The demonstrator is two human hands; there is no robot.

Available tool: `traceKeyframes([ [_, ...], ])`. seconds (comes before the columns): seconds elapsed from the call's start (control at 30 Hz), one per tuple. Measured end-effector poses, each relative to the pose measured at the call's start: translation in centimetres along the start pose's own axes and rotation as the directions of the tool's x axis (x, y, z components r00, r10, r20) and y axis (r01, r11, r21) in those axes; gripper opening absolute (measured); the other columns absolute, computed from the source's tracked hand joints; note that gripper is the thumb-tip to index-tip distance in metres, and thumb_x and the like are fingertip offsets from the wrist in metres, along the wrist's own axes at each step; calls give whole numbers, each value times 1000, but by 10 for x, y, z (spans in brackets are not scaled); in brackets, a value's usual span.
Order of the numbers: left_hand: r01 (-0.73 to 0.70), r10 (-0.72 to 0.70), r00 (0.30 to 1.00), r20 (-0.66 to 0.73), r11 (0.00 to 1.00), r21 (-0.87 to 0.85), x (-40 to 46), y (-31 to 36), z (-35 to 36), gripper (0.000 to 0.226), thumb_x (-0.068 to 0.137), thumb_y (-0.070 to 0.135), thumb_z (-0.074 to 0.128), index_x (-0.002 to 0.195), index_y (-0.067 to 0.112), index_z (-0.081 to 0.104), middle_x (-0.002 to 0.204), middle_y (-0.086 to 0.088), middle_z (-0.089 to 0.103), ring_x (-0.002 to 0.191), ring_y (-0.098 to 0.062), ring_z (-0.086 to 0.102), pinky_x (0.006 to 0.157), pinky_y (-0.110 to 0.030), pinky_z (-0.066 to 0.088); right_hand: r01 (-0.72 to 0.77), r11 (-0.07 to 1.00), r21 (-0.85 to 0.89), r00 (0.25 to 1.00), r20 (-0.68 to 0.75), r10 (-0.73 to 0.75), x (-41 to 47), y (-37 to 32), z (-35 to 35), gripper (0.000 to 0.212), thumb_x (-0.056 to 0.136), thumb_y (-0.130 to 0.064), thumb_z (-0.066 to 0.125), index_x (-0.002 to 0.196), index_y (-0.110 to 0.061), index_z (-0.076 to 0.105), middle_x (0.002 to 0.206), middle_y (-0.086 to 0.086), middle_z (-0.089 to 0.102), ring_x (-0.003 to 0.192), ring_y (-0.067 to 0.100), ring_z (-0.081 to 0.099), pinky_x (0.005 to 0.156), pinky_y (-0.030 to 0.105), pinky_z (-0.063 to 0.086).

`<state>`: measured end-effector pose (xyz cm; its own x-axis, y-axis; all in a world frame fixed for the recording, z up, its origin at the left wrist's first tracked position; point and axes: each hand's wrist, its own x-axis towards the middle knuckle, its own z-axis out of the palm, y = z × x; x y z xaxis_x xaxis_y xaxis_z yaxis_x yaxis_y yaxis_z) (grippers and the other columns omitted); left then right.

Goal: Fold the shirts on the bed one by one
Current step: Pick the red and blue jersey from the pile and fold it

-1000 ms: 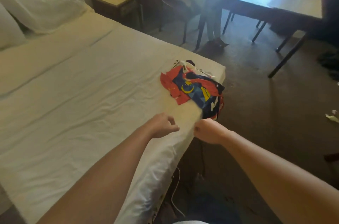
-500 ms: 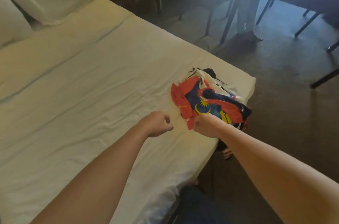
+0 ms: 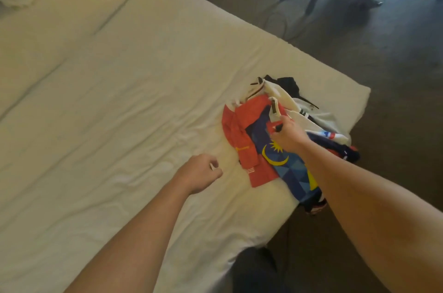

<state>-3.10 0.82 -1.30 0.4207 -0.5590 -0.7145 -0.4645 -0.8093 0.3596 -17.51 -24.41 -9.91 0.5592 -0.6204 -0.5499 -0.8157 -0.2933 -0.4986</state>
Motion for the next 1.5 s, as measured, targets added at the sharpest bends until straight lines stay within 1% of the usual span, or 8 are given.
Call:
traceKeyframes([
  [0.13, 31, -26, 999, 35, 992, -125, 13, -5, 16, 26, 86, 45, 64, 100, 24, 71, 90, 2, 72, 81, -19, 67, 82, -40, 57, -236, 840, 489, 962, -2, 272, 13, -3, 4, 22, 80, -7, 69, 99, -15, 62, 70, 7, 59, 63, 22, 58, 45, 23, 47],
  [0.3, 47, -41, 999, 33, 979, -196, 10, -14, 28, 21, 91, 37, 66, 101, 19, 72, 96, -3, 71, 88, -20, 67, 85, -39, 55, -426, 823, 376, 899, 75, 431, 9, 9, 17, 37, 76, -28, 83, 97, -7, 62, 88, 10, 66, 83, 26, 65, 68, 36, 54],
  [0.5, 31, -41, 998, -37, 971, -236, -20, -18, 21, 22, 90, 42, 65, 97, 22, 72, 95, -1, 71, 88, -20, 67, 85, -39, 56, -159, 969, -189, 987, -10, 160, -39, -10, 19, 16, 90, -27, 58, 89, -12, 63, 73, 3, 57, 73, 25, 58, 67, 37, 49],
  [0.73, -31, -22, 984, -177, 956, -293, -107, -30, 14, 20, 88, 40, 65, 96, 23, 71, 100, -1, 71, 90, -21, 67, 87, -38, 56, 20, 985, -171, 968, 251, 24, -128, -71, 13, 18, 90, -14, 59, 72, -14, 60, 62, 1, 58, 55, 13, 53, 57, 30, 51],
  [1.1, -237, 115, 952, -284, 863, -446, -323, -89, -6, 73, 85, 16, 79, 149, 27, 48, 144, -2, 49, 118, -16, 54, 85, -26, 49, 276, 956, 99, 829, 478, -289, -371, -250, 35, 12, 83, -11, 58, 77, -4, 65, 61, 11, 61, 46, 20, 57, 48, 23, 45],
  [1.2, -275, 147, 948, -283, 828, -489, -381, -110, -19, 57, 77, 9, 73, 133, 20, 63, 136, 5, 57, 125, -12, 50, 103, -35, 43, 379, 902, 208, 770, 470, -432, -424, -292, 44, 13, 78, -12, 60, 69, -6, 66, 63, 12, 59, 53, 23, 55, 53, 27, 45],
  [1.33, -334, 121, 902, -415, 804, -491, -453, -138, -49, 29, 75, 18, 69, 101, 4, 70, 92, -6, 64, 83, -10, 58, 79, -31, 48, 530, 796, 292, 727, 327, -604, -477, -341, 42, 11, 76, -14, 59, 67, -8, 63, 58, 4, 55, 50, 16, 52, 45, 21, 42],
  [1.5, -366, -4, 733, -680, 840, -400, -533, -163, -100, 18, 91, 20, 68, 96, 3, 67, 87, -7, 67, 81, -20, 60, 75, -35, 45, 631, 614, 473, 603, 200, -773, -505, -394, 43, 28, 84, -11, 67, 56, -15, 62, 69, 8, 54, 69, 21, 52, 59, 29, 45],
])
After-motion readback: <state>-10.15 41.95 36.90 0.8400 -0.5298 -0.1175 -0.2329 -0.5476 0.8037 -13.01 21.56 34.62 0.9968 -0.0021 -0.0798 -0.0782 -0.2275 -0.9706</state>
